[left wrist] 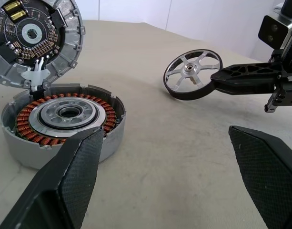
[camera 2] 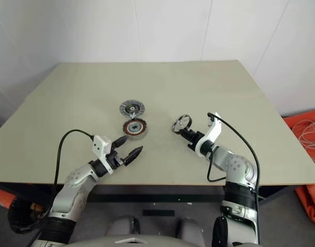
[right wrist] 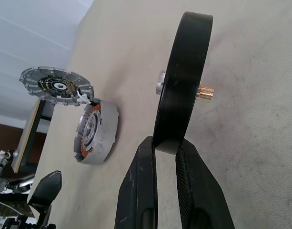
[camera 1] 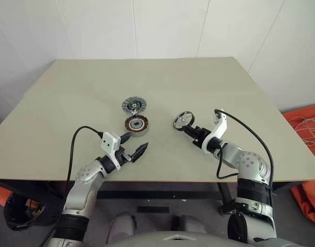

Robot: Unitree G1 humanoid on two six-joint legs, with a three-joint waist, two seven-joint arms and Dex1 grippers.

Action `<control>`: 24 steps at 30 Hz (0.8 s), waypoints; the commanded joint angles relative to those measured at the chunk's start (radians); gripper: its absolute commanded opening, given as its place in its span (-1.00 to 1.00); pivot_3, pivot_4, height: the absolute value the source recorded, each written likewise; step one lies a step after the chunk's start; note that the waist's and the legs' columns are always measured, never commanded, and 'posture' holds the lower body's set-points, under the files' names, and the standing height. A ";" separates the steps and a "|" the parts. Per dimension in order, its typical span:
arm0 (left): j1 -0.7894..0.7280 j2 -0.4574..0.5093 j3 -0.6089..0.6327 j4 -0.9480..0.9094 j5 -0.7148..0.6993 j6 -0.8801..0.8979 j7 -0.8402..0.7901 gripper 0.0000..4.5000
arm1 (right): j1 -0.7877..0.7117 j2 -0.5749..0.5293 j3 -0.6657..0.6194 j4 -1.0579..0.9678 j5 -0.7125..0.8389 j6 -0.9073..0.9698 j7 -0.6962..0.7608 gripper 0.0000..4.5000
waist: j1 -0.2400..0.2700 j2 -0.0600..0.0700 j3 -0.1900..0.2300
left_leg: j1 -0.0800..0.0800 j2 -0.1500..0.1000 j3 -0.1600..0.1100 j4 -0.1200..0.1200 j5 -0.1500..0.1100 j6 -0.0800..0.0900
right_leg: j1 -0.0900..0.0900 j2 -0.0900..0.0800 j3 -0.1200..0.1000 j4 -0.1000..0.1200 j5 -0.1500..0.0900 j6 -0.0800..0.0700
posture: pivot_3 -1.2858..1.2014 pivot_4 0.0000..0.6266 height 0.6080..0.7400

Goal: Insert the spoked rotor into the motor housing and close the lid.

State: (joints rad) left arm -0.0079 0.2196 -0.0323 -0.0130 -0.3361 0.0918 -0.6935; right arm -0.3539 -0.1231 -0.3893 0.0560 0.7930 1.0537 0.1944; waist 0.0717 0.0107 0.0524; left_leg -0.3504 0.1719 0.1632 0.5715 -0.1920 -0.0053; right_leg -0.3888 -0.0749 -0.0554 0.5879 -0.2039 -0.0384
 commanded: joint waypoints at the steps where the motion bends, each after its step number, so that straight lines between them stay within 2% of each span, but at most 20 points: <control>1: -0.020 0.002 0.006 -0.028 -0.015 -0.005 0.000 1.00 | 0.006 0.012 -0.011 -0.066 0.041 0.005 -0.011 -0.90 | 0.000 0.000 0.000 | 0.000 0.000 0.000 0.000 0.000 0.000 | 0.000 0.000 0.000 0.000 0.000 0.000 | 0.03 -1.00 1.00; 7: -0.016 0.003 0.005 -0.041 -0.016 0.003 0.003 1.00 | 0.033 0.100 -0.078 -0.211 0.341 0.164 -0.062 -0.90 | -0.001 0.000 0.000 | -0.001 0.000 0.000 -0.002 0.000 0.000 | -0.002 0.000 0.000 0.000 0.000 0.000 | 0.03 -1.00 1.00; 13: -0.006 0.000 0.006 -0.079 -0.016 -0.001 0.016 1.00 | 0.032 0.181 -0.083 -0.199 0.605 0.170 -0.263 -0.90 | 0.000 0.000 0.000 | -0.001 0.000 0.000 -0.003 0.000 -0.001 | -0.002 0.000 0.000 -0.001 0.000 0.000 | 0.03 -1.00 1.00; 19: -0.008 0.004 0.018 -0.082 -0.014 -0.015 0.026 1.00 | -0.010 0.201 0.003 -0.124 0.604 0.125 -0.322 -0.90 | -0.001 0.000 0.000 | -0.001 0.000 0.000 -0.004 0.001 -0.002 | -0.003 0.000 0.000 -0.001 0.000 0.000 | 0.03 -1.00 1.00; 24: -0.004 -0.003 0.055 -0.066 0.015 -0.049 0.101 1.00 | -0.091 0.211 0.066 0.010 0.504 0.046 -0.254 -0.90 | -0.002 0.000 0.000 | -0.005 0.000 0.000 -0.004 0.002 -0.004 | -0.007 0.000 0.000 -0.001 0.000 0.000 | 0.03 -1.00 1.00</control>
State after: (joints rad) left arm -0.0041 0.2166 -0.0071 -0.0549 -0.3286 0.0725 -0.6225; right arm -0.4090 0.0797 -0.3535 0.0423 1.3217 1.1320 -0.0968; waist 0.0698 0.0107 0.0523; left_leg -0.3557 0.1720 0.1631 0.5672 -0.1879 -0.0121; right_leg -0.3962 -0.0748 -0.0554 0.5872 -0.2042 -0.0380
